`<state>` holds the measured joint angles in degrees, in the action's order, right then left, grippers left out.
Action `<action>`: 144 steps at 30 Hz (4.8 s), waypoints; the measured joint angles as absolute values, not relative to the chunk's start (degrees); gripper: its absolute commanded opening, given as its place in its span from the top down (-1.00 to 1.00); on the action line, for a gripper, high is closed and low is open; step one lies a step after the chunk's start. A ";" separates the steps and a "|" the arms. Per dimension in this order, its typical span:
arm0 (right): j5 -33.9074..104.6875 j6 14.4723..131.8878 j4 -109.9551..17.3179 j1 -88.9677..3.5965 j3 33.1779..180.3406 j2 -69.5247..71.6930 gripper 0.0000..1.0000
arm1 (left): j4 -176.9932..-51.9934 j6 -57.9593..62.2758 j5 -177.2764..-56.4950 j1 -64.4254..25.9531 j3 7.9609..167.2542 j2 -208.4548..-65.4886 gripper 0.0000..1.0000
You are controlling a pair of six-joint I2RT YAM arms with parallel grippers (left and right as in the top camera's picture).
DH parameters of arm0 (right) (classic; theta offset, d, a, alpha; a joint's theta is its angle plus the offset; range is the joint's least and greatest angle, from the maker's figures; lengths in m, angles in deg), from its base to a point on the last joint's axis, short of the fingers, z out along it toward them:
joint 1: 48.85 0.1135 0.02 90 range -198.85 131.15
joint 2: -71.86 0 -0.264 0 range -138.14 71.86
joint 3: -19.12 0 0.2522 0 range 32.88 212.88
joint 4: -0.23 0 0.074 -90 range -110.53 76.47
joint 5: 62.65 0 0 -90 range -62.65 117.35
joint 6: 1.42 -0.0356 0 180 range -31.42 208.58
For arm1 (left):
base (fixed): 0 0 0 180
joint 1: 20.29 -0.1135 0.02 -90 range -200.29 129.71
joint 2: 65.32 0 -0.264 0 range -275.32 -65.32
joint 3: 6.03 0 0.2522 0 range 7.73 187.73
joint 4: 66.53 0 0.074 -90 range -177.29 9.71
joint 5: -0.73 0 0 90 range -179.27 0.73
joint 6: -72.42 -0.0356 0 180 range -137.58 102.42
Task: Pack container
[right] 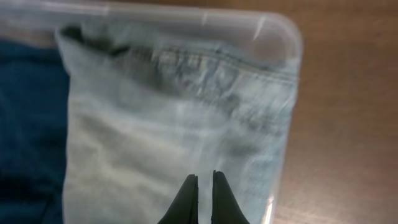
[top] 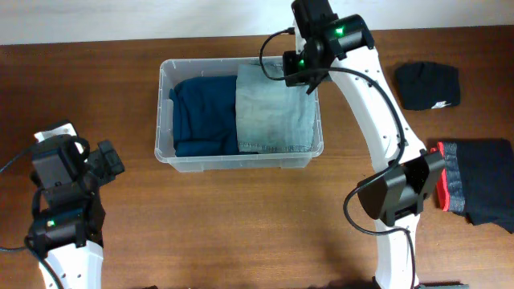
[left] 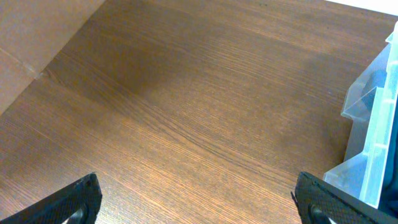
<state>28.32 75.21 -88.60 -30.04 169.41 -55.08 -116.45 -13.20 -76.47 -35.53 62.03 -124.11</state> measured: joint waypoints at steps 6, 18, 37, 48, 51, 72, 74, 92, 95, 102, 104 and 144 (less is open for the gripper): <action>24.54 75.02 -86.72 -30.98 169.41 -56.98 0.92 | -116.45 -13.17 -76.47 -35.53 62.03 -124.11 -0.99; 23.51 75.08 -85.30 -32.10 169.32 -61.22 0.92 | -116.45 -13.17 -76.47 -35.53 62.03 -124.11 -0.99; 27.03 75.06 -85.13 -32.10 170.35 -66.03 0.92 | -116.45 -13.17 -76.47 -35.53 62.03 -124.11 -0.99; 27.18 75.15 -89.19 -32.10 170.83 -65.72 0.92 | -116.45 -13.17 -76.47 -35.53 62.03 -124.11 -0.99; 27.18 75.13 -92.47 -32.10 171.34 -64.98 0.92 | -116.45 -13.17 -76.47 -35.53 62.03 -124.11 -0.99; 29.00 75.13 -110.39 -29.89 172.45 -59.32 0.92 | -116.45 -13.17 -76.47 -35.53 62.03 -124.11 -0.99; 29.02 75.10 -110.20 -28.97 172.06 -59.32 0.92 | -116.45 -13.17 -76.47 -35.53 62.03 -124.11 -0.99; 31.18 75.02 -97.67 -27.77 156.43 -58.68 0.92 | -116.45 -13.17 -76.47 -35.53 62.03 -124.11 -0.99; 31.36 75.06 -97.21 -27.77 156.43 -58.68 0.92 | -116.45 -13.17 -76.47 -35.53 62.03 -124.11 -0.99; 31.10 75.06 -97.69 -28.99 164.56 -58.68 0.92 | -116.45 -13.20 -76.45 -35.53 62.03 -124.11 -0.99; 30.85 75.06 -97.39 -29.82 168.76 -58.68 0.92 | -116.45 -13.20 -76.47 -35.53 62.03 -124.11 -0.99; 32.60 75.06 -90.79 -34.83 165.11 -60.65 0.83 | -116.45 -13.17 -76.47 -35.53 62.03 -124.11 -0.99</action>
<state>32.60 75.06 -90.79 -34.83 165.11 -60.65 -116.45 -13.17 -76.47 -35.53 62.03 -124.11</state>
